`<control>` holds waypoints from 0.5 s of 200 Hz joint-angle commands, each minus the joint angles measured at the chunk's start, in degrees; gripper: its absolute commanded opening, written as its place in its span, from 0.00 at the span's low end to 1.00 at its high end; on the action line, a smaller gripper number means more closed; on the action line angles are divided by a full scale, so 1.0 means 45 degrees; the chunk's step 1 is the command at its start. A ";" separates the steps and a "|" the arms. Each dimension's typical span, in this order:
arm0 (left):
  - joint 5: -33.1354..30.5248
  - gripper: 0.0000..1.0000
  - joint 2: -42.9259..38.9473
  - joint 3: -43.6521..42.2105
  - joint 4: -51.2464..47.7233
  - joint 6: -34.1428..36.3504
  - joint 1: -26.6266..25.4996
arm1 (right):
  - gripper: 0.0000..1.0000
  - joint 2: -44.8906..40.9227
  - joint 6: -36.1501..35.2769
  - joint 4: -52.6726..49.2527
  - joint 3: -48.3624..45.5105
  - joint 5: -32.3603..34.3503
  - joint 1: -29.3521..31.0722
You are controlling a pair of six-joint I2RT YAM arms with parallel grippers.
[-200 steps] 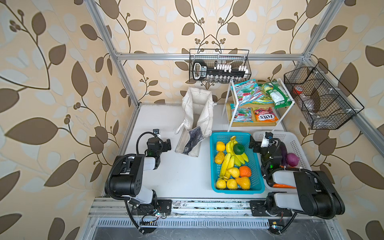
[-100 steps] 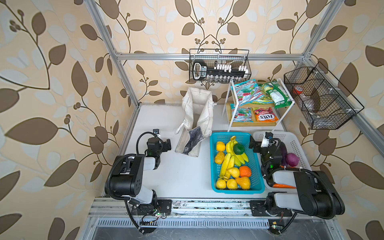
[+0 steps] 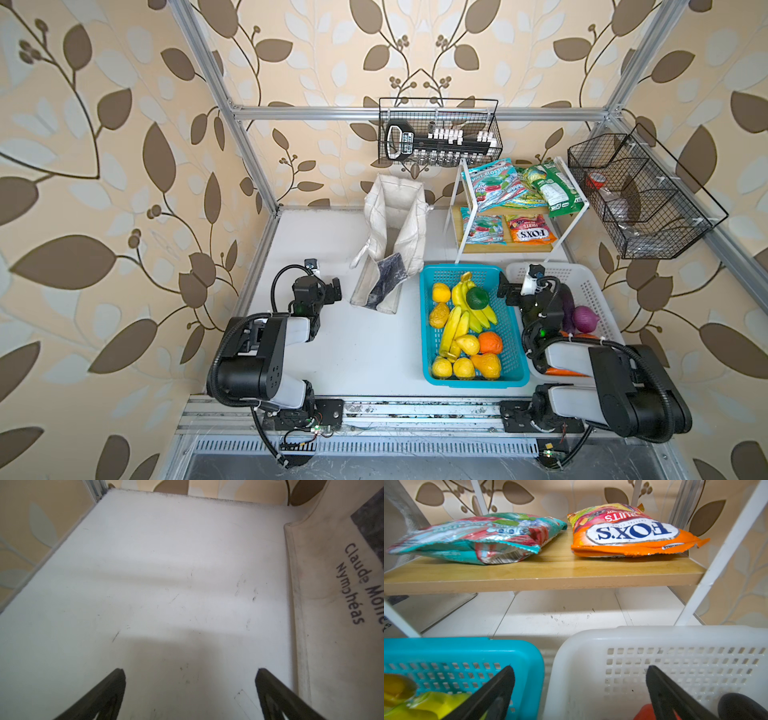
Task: Place the food into the grocery bag and tie it
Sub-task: 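Reach the left gripper to the near bag handle while the right reaches the far one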
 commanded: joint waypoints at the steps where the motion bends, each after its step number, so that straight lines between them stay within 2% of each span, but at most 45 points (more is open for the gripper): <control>1: -0.1659 0.99 -0.1724 0.0080 -0.0898 -0.0837 -0.0179 | 1.00 -0.1772 -0.0690 -0.2024 0.0263 0.0971 0.0620; 9: -0.2046 0.99 -0.2236 0.0404 -0.2011 -0.1188 -0.0190 | 1.00 -0.2379 -0.0652 -0.2934 0.0490 0.1154 0.0766; 23: -0.1907 0.99 -0.3059 0.0690 -0.2871 -0.1403 -0.0194 | 1.00 -0.3270 -0.0300 -0.4075 0.0837 0.1059 0.0816; 60: -0.1106 0.99 -0.5063 0.1500 -0.4885 -0.3874 -0.0192 | 1.00 -0.4949 0.0405 -0.6851 0.1992 0.0255 0.0829; 76: -0.0970 0.99 -0.5815 0.2302 -0.6510 -0.5253 -0.0197 | 1.00 -0.5438 0.2240 -0.8935 0.2959 0.0201 0.0530; 87: -0.0627 0.99 -0.6341 0.2700 -0.7300 -0.6060 -0.0196 | 1.00 -0.5664 0.3123 -1.0010 0.3483 -0.0715 0.0108; 100: -0.0336 0.99 -0.6982 0.2970 -0.7957 -0.6753 -0.0186 | 1.00 -0.5691 0.3319 -1.0584 0.4023 -0.2187 -0.0276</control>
